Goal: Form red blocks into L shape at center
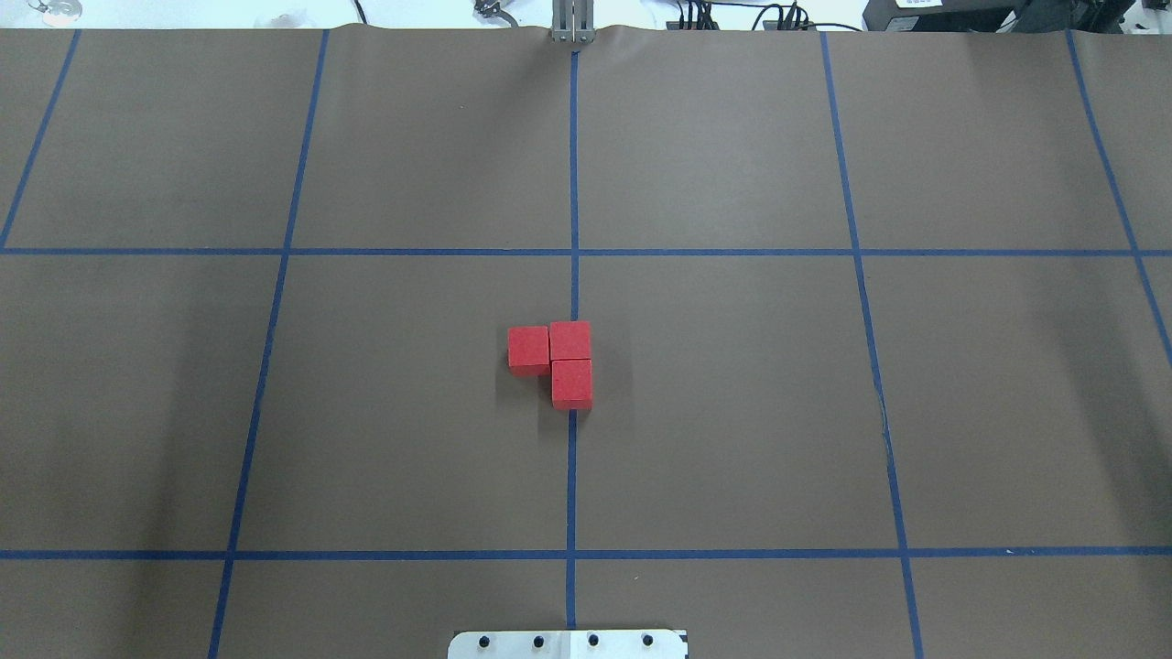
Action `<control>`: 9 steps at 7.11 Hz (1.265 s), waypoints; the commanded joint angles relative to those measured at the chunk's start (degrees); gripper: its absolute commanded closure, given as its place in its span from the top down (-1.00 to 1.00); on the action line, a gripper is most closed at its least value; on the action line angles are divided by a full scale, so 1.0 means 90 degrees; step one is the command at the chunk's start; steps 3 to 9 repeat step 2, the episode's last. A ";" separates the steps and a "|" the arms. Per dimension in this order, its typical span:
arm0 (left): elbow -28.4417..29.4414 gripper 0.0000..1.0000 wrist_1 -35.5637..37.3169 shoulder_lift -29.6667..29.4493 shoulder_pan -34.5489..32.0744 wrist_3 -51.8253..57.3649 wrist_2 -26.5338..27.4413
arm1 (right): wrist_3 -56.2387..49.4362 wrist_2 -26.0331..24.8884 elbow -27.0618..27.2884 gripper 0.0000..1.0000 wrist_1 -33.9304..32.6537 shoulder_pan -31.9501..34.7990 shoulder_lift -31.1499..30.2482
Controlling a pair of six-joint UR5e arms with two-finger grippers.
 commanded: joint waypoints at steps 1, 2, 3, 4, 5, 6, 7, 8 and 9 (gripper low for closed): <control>-0.0026 1.00 0.1466 -0.0520 -0.0010 0.0034 -0.0028 | 0.0000 0.0012 -0.0009 0.99 0.0009 0.0000 -0.0006; -0.0036 1.00 0.1773 -0.0522 -0.0020 0.0044 -0.0415 | 0.0009 0.0022 -0.0009 0.99 -0.0001 0.0000 -0.0006; -0.0036 1.00 0.1773 -0.0522 -0.0020 0.0044 -0.0415 | 0.0009 0.0022 -0.0009 0.99 -0.0001 0.0000 -0.0006; -0.0036 1.00 0.1773 -0.0522 -0.0020 0.0044 -0.0415 | 0.0009 0.0022 -0.0009 0.99 -0.0001 0.0000 -0.0006; -0.0036 1.00 0.1773 -0.0522 -0.0020 0.0044 -0.0415 | 0.0009 0.0022 -0.0009 0.99 -0.0001 0.0000 -0.0006; -0.0036 1.00 0.1773 -0.0522 -0.0020 0.0044 -0.0415 | 0.0009 0.0022 -0.0009 0.99 -0.0001 0.0000 -0.0006; -0.0036 1.00 0.1773 -0.0522 -0.0020 0.0044 -0.0415 | 0.0009 0.0022 -0.0009 0.99 -0.0001 0.0000 -0.0006; -0.0036 1.00 0.1773 -0.0522 -0.0020 0.0044 -0.0415 | 0.0009 0.0022 -0.0009 0.99 -0.0001 0.0000 -0.0006; -0.0036 1.00 0.1773 -0.0522 -0.0020 0.0044 -0.0415 | 0.0009 0.0022 -0.0009 0.99 -0.0001 0.0000 -0.0006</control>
